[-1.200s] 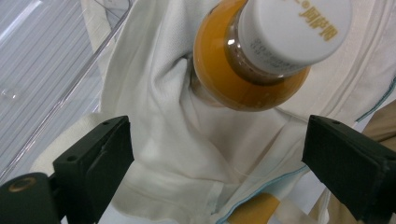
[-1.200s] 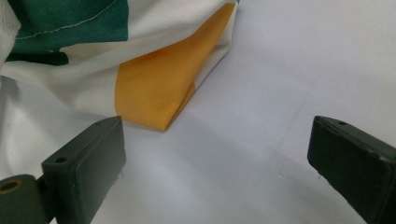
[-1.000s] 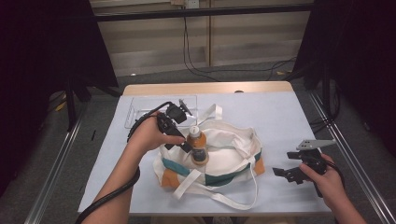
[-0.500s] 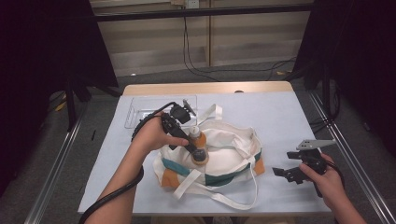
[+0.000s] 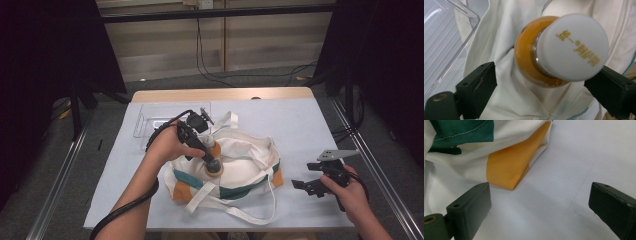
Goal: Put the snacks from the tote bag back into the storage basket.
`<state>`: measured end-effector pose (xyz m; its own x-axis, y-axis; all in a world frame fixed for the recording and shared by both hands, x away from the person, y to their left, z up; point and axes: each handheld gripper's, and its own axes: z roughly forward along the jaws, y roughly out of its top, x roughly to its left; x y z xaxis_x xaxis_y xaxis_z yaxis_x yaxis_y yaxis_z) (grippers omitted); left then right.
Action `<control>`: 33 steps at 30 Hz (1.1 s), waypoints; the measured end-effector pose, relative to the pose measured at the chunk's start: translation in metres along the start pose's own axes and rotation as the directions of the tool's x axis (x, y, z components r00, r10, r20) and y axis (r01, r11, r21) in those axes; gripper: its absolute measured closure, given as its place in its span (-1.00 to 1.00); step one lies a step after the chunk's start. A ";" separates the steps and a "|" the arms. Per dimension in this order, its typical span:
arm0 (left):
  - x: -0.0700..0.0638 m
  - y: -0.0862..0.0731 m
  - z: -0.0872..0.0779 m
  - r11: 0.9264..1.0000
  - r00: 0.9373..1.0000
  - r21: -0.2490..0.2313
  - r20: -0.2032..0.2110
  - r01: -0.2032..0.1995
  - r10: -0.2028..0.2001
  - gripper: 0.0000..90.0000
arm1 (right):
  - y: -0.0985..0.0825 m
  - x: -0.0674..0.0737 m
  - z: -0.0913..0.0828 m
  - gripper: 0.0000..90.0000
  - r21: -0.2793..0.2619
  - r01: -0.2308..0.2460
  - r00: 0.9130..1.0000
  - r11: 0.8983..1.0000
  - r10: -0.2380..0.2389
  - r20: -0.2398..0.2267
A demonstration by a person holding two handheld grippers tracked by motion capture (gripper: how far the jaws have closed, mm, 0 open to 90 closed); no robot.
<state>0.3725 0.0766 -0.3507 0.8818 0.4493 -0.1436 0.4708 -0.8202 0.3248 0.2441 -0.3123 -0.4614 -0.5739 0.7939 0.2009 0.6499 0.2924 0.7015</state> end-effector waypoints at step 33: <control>-0.012 0.014 0.008 0.997 0.997 0.044 -0.034 -0.063 0.065 -0.33 | 0.000 0.000 0.000 -0.91 0.002 0.004 1.000 1.000 -0.004 -0.003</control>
<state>0.3686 0.0570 -0.3518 0.9090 0.4069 -0.0905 0.4148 -0.8618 0.2918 0.2442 -0.3119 -0.4615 -0.5779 0.7911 0.2004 0.6489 0.2965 0.7007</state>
